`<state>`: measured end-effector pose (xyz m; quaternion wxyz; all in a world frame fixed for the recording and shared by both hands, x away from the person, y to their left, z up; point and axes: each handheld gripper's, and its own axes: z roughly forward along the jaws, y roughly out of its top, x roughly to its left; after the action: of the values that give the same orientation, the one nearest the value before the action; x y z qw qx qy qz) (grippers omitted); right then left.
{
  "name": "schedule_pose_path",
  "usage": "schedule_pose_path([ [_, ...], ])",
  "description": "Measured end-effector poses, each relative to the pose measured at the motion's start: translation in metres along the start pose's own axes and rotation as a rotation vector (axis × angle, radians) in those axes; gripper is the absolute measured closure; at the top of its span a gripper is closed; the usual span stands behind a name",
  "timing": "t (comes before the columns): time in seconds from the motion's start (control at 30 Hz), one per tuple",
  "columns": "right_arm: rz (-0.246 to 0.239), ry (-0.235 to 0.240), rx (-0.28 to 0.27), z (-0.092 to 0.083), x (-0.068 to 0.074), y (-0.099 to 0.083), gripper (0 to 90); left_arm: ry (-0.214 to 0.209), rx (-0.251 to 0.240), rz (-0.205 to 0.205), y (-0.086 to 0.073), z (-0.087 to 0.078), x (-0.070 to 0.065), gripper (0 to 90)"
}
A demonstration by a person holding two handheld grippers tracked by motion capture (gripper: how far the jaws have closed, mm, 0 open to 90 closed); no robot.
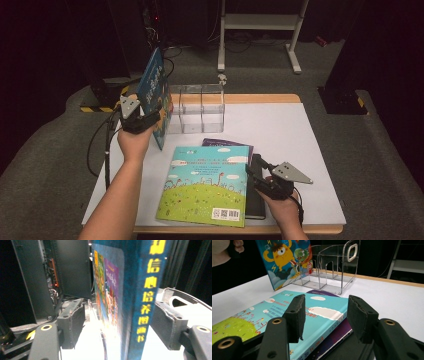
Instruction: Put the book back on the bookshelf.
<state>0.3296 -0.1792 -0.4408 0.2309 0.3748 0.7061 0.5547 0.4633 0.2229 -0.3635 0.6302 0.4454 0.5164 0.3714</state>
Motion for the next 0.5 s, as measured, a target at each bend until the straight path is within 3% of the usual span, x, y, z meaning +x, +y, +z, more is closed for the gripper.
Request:
schedule_pose_path([
  [0.5,-0.004,-0.001,0.007,0.001,0.001,-0.001,48.1,-0.054,0.01,-0.054,0.011,-0.017,0.001,20.2],
])
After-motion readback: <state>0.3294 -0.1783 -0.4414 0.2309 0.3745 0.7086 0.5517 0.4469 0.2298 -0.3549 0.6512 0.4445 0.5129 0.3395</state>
